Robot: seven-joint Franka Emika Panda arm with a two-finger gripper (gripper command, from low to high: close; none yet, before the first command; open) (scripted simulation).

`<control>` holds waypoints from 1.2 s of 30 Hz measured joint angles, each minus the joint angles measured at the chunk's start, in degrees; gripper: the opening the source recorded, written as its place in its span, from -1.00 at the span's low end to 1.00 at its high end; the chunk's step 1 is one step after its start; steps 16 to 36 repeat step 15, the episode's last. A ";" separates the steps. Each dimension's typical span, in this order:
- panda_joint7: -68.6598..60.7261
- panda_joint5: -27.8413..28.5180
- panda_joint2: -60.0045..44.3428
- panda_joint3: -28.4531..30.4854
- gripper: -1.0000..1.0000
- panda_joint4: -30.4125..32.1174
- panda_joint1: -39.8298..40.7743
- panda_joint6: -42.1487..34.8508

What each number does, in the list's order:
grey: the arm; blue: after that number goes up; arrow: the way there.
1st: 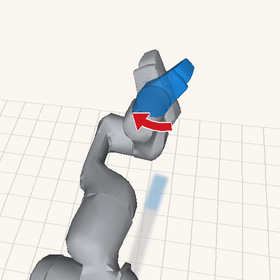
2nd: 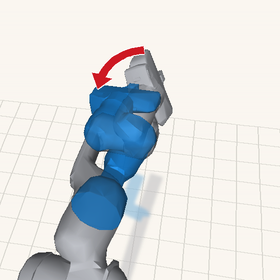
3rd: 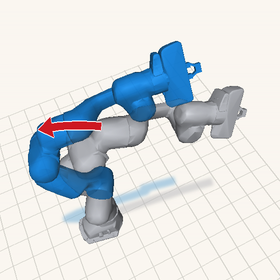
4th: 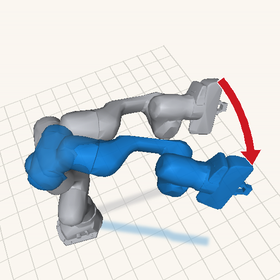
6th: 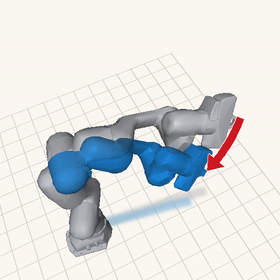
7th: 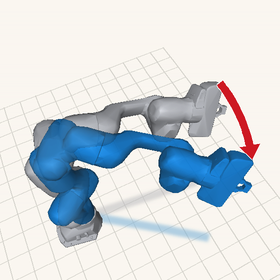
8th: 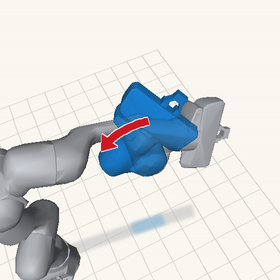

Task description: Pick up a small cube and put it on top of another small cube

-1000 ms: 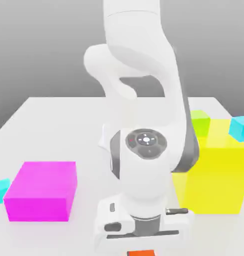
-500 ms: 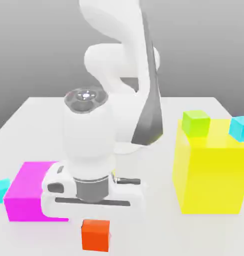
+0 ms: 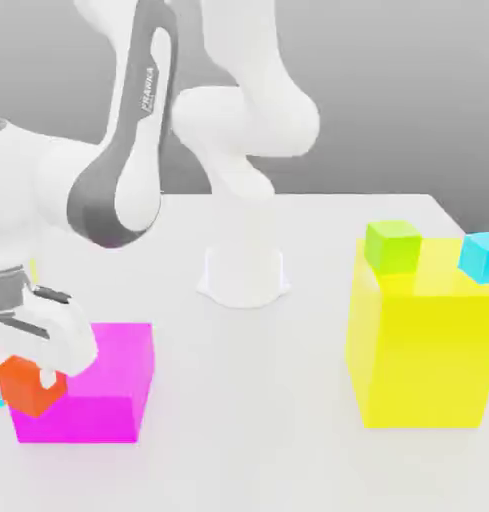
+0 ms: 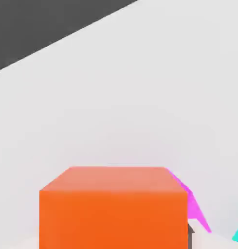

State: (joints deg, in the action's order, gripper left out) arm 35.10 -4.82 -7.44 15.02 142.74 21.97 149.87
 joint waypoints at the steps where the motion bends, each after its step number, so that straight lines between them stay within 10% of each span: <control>1: -0.18 0.13 0.46 0.90 -1.00 0.40 0.91 -0.08; 11: -5.34 -4.78 -5.24 2.23 -1.00 2.30 9.11 6.99; 12: -6.15 -5.89 -6.72 1.31 1.00 2.21 9.80 8.31; 36: -6.15 -5.89 -6.72 1.31 1.00 2.21 9.80 8.30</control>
